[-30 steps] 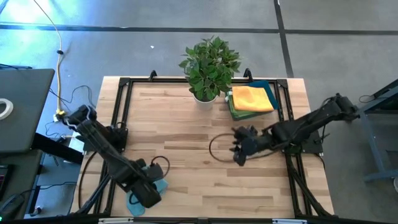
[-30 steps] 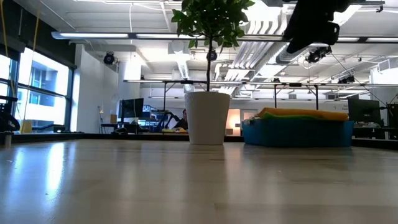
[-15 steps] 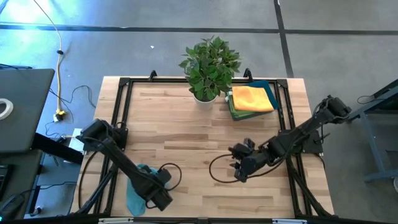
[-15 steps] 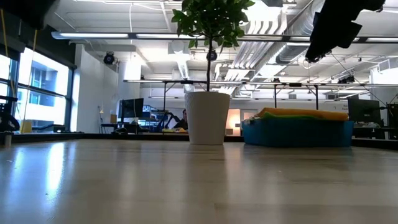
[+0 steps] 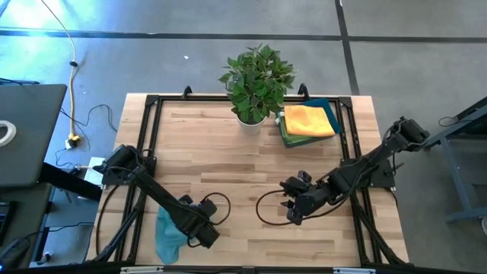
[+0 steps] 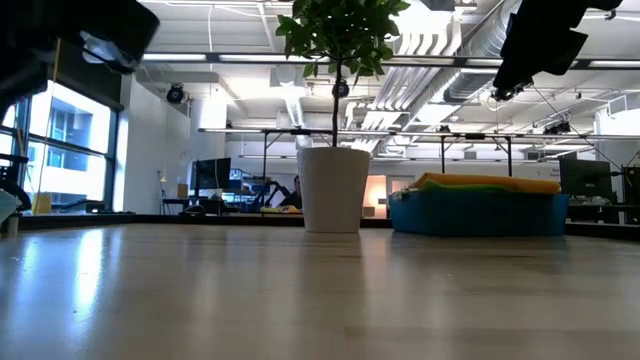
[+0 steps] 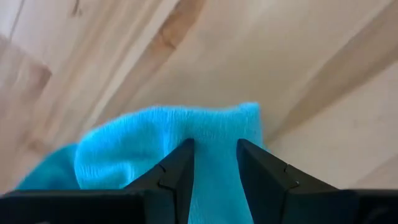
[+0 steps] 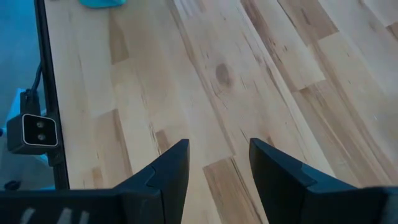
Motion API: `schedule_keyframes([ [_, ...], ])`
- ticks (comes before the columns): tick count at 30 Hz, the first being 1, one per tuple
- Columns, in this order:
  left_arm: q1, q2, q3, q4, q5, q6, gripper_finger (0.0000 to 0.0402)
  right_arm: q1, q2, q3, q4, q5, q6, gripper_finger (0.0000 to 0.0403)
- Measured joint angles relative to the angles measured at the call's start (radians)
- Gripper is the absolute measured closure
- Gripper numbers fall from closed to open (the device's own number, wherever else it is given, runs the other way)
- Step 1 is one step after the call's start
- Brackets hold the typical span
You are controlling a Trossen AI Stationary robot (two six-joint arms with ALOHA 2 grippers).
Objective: Sort microfiber towel by color & place in baskets
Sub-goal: Fold the blue towel
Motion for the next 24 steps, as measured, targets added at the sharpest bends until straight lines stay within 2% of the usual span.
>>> schedule_keyframes([
  [5, 0.038, 0.031, -0.001, 0.013, -0.009, 0.063, 0.0289, 0.000, 0.000, 0.000, 0.000, 0.000, 0.002, 0.0244],
  [13, 0.086, 0.100, -0.001, 0.021, 0.035, 0.087, 0.0298, 0.001, 0.000, 0.000, 0.007, 0.000, 0.003, 0.0244],
  [20, 0.098, 0.105, -0.001, 0.041, 0.004, 0.089, 0.0363, 0.000, 0.000, 0.000, 0.006, 0.022, 0.000, 0.0244],
  [22, 0.110, 0.104, -0.001, 0.072, -0.012, 0.109, 0.0388, 0.000, 0.000, 0.000, 0.007, 0.045, 0.000, 0.0244],
  [24, 0.121, 0.102, -0.001, 0.129, -0.024, 0.148, 0.0396, -0.001, 0.000, 0.000, 0.007, 0.061, 0.000, 0.0244],
])
